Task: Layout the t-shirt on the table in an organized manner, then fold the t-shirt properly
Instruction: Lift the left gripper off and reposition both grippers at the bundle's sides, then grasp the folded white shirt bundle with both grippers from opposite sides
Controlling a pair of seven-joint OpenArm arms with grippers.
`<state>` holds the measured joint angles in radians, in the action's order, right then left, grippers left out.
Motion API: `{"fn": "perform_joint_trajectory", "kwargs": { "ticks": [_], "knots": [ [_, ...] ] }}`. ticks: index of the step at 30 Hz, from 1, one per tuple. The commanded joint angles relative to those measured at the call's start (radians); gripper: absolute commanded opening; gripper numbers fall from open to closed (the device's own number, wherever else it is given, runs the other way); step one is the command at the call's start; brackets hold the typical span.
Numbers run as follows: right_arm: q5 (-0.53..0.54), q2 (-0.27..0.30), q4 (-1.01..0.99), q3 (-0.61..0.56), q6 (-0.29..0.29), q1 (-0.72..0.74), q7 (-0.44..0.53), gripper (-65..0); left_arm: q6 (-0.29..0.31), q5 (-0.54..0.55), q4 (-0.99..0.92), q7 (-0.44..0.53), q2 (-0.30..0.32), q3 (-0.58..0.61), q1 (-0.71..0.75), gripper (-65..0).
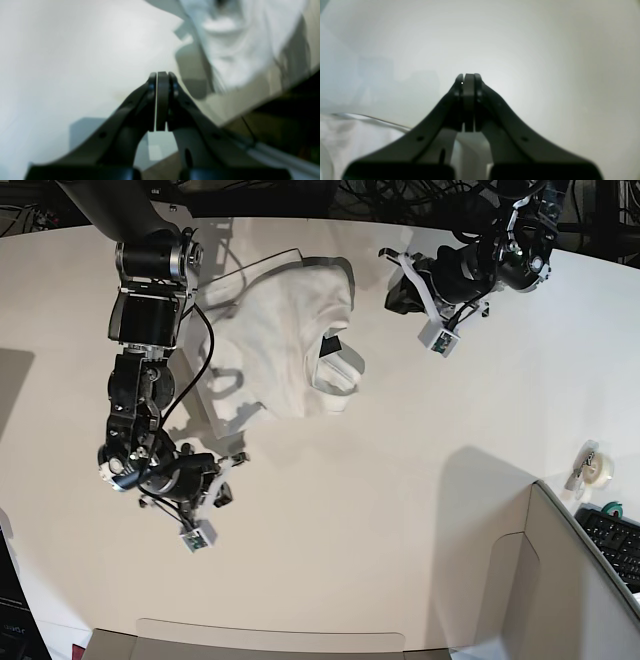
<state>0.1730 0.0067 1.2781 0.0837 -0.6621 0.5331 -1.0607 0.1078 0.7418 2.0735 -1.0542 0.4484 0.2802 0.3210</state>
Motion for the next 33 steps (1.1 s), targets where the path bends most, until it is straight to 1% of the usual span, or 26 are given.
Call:
{"fn": "perform_joint_trajectory", "kwargs": {
  "ticks": [1,5,6,7,9,12,14,18,20,23,26,30,33],
  "knots": [
    [0.013,0.003,-0.012,-0.043,-0.006,0.046,0.044,-65.0,0.031,0.020,0.019,0.018,0.002,0.011,-0.004,-65.0],
    [0.013,0.023,-0.101,-0.172,-0.006,0.075,0.126,-65.0,0.111,0.014,0.019,0.019,0.003,0.093,-0.015,-65.0],
    [0.013,0.025,-0.125,-0.200,-0.006,0.086,0.152,-65.0,0.134,0.014,0.019,0.019,0.007,0.124,-0.036,-65.0],
    [0.013,0.026,-0.151,-0.226,-0.006,0.094,0.182,-65.0,0.160,0.014,0.019,0.019,0.020,0.161,-0.061,-65.0],
    [0.013,0.031,-0.199,-0.259,-0.011,0.112,0.227,-65.0,0.185,0.012,0.017,0.019,0.048,0.242,-0.105,-65.0],
    [0.013,0.045,-0.257,-0.310,-0.012,0.135,0.273,-65.0,0.188,0.012,0.016,0.021,0.076,0.360,-0.181,-65.0],
    [0.013,0.062,-0.291,-0.347,-0.012,0.149,0.303,-65.0,0.188,0.012,0.014,0.015,0.076,0.433,-0.234,-65.0],
    [0.013,0.085,-0.320,-0.401,-0.014,0.158,0.337,-65.0,0.188,0.011,-0.017,0.012,0.068,0.522,-0.302,-65.0],
    [0.013,0.085,-0.321,-0.404,-0.014,0.154,0.346,-65.0,0.188,0.011,-0.047,0.018,0.066,0.538,-0.313,-65.0],
    [0.013,0.097,-0.321,-0.404,-0.014,0.146,0.346,-65.0,0.186,0.000,-0.092,0.022,0.062,0.532,-0.313,-65.0],
    [0.013,0.111,-0.315,-0.404,-0.014,0.124,0.346,-65.0,0.186,-0.060,-0.116,0.022,0.031,0.532,-0.308,-65.0],
    [0.013,0.121,-0.312,-0.404,-0.014,0.109,0.345,-65.0,0.186,-0.140,-0.135,0.018,0.007,0.532,-0.305,-65.0],
    [0.013,0.125,-0.311,-0.404,-0.014,0.095,0.340,-65.0,0.186,-0.167,-0.158,0.016,0.002,0.531,-0.305,-65.0]
  ]
}}
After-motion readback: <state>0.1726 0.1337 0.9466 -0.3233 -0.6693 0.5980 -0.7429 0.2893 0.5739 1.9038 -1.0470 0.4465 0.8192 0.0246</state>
